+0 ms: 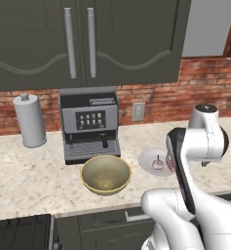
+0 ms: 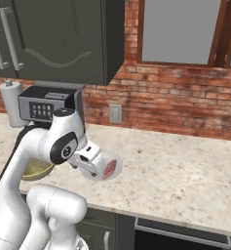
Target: Place the steak on the plate and place the garlic on the same plate.
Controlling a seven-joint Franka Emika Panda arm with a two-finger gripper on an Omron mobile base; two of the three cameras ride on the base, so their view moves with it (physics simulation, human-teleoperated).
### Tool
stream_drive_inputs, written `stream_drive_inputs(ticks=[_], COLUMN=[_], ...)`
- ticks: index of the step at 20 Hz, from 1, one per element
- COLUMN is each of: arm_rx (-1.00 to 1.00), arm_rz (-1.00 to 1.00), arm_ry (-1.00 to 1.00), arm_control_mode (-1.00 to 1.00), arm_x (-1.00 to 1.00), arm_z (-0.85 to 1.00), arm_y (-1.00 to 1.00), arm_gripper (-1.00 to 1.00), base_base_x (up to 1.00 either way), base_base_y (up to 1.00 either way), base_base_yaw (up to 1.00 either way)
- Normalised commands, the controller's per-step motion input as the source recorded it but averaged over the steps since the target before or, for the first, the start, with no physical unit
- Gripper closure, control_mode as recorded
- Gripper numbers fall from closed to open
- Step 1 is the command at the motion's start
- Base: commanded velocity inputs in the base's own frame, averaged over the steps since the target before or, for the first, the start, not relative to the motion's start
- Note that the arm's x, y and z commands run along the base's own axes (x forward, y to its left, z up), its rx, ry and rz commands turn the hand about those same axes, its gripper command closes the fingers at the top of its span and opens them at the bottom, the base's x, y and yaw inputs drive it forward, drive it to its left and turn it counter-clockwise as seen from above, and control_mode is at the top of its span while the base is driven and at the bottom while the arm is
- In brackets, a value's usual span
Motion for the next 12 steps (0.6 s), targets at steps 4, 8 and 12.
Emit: stream_drive_inputs(ticks=[4,8,12], arm_rx=[0.00,0.00,0.00], arm_rz=[0.18,0.21,0.15], arm_ry=[-0.10,-0.11,-0.08], arm_control_mode=[-1.00,-1.00,-1.00], arm_x=[-0.05,0.00,-0.03], arm_z=[0.58,0.67,0.65], arm_y=[0.26,0.17,0.05], arm_gripper=[-1.00,-1.00,-1.00], base_base_x=[0.00,0.00,0.00], base_base_y=[0.00,0.00,0.00], base_base_yaw=[0.00,0.00,0.00])
